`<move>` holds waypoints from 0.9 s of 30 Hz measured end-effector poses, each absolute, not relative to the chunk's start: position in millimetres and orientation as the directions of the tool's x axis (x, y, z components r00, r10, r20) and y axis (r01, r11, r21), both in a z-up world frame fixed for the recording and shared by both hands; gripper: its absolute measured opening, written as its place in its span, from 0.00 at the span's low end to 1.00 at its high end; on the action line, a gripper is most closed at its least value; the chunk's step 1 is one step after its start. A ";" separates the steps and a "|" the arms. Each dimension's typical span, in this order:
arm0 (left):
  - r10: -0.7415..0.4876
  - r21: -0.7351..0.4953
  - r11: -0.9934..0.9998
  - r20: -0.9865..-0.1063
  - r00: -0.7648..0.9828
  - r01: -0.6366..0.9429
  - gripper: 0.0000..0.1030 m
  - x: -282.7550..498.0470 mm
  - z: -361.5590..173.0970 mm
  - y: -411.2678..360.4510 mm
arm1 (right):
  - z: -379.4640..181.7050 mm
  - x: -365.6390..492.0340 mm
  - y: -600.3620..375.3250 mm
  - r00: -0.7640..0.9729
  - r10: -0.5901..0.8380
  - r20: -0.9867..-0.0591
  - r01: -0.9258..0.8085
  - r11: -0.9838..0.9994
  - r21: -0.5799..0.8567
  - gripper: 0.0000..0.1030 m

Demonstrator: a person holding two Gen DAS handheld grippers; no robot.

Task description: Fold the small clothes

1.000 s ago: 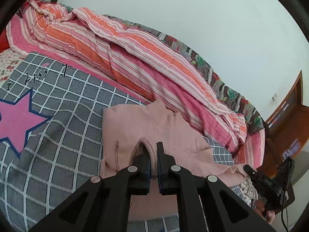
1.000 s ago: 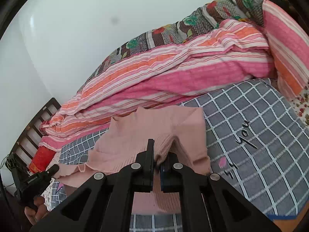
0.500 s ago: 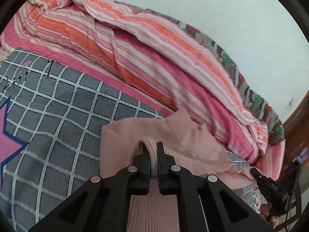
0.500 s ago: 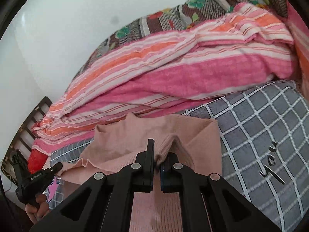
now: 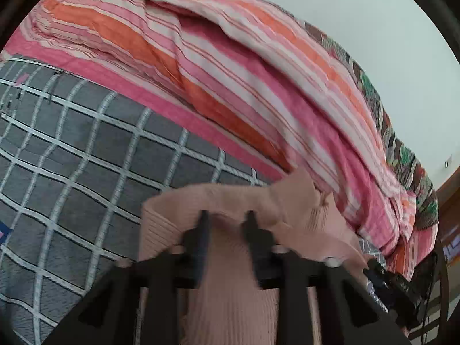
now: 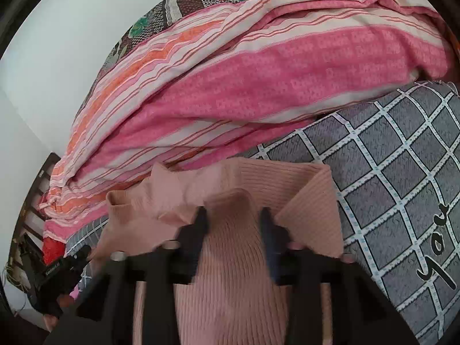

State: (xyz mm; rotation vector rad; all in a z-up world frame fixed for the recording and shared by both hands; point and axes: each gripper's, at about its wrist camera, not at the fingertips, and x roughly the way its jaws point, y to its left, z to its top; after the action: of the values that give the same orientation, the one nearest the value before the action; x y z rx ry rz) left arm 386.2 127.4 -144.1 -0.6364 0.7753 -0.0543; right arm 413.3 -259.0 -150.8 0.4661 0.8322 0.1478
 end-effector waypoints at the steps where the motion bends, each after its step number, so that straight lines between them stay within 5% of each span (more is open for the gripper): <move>1: -0.278 -0.564 0.807 -0.624 0.731 -0.175 0.43 384.3 -142.2 130.4 | -148.0 408.5 -258.8 0.670 0.305 -0.677 0.040 0.895 0.443 0.40; 12: -0.275 -0.508 0.851 -0.643 0.715 -0.130 0.50 333.7 -126.0 134.8 | -129.8 333.0 -244.7 0.642 0.174 -0.747 -0.102 0.985 0.142 0.40; 22: -0.326 -0.520 0.849 -0.660 0.677 -0.098 0.51 248.0 -149.3 124.5 | -151.6 254.1 -267.4 0.591 0.218 -0.777 -0.084 0.974 0.209 0.41; 27: -0.452 -0.606 0.795 -0.620 0.641 -0.027 0.51 212.1 -165.5 119.6 | -167.5 233.6 -270.0 0.553 0.285 -0.783 -0.084 0.954 0.288 0.41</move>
State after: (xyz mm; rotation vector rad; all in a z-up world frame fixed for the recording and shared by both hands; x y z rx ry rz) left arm 212.1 119.6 -165.5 -0.6209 0.8507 -0.2607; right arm 233.6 -270.0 -167.5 0.2280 0.9627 0.2203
